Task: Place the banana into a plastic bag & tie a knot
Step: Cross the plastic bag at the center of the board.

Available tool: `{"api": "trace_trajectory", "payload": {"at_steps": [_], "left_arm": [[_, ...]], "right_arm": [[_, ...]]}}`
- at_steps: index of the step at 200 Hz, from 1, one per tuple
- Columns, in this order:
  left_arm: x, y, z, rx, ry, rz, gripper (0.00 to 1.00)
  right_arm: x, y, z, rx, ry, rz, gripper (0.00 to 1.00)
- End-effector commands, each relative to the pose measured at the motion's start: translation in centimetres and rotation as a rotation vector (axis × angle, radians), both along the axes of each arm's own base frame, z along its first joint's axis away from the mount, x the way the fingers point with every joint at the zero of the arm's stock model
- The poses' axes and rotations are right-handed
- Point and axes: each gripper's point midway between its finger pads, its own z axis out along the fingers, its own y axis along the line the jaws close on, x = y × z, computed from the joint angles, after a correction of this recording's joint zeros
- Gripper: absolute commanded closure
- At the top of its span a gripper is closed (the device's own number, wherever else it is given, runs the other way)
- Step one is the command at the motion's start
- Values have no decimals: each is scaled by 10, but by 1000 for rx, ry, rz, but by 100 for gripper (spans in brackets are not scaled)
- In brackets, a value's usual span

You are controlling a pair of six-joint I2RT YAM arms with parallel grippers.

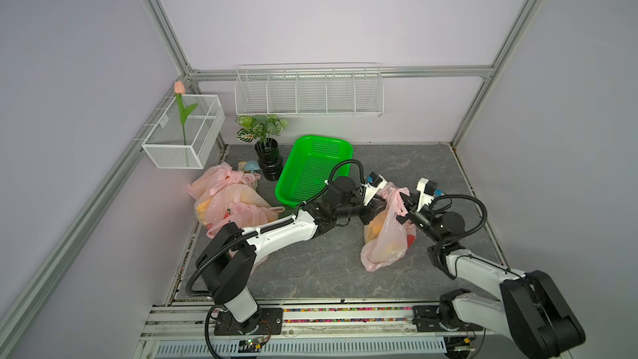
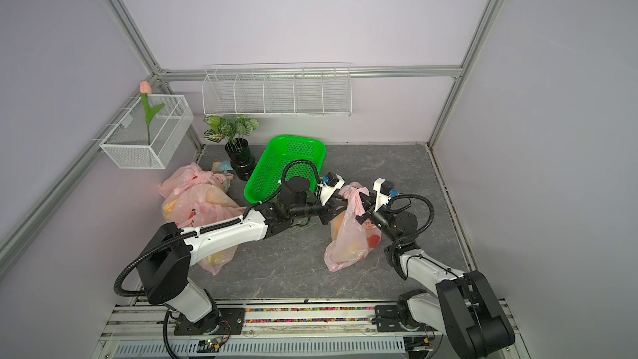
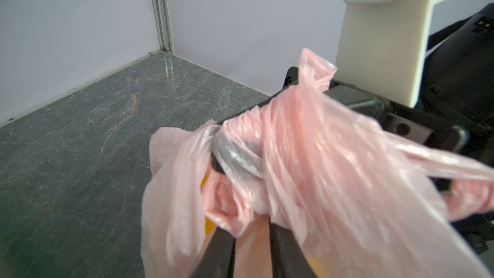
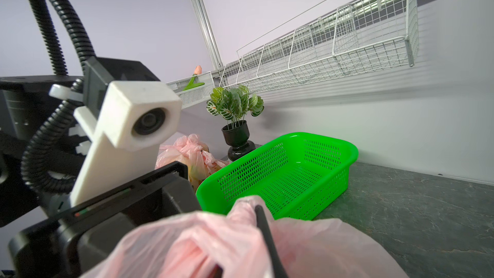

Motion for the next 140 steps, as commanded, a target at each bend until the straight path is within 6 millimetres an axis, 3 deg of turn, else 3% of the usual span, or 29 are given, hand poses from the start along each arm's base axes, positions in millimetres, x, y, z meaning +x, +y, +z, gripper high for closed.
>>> {"api": "trace_trajectory", "payload": {"at_steps": [1,88,140], "left_arm": [[2,0,10,-35,-26,19,74],[9,3,25,-26,-77,41,77],[14,8,28,-13,-101,77,92]], "right_arm": [[-6,6,-2,-10,-5,49,93],[-17,18,-16,-60,30,113,94],[-22,26,-24,-99,37,135,94]]}}
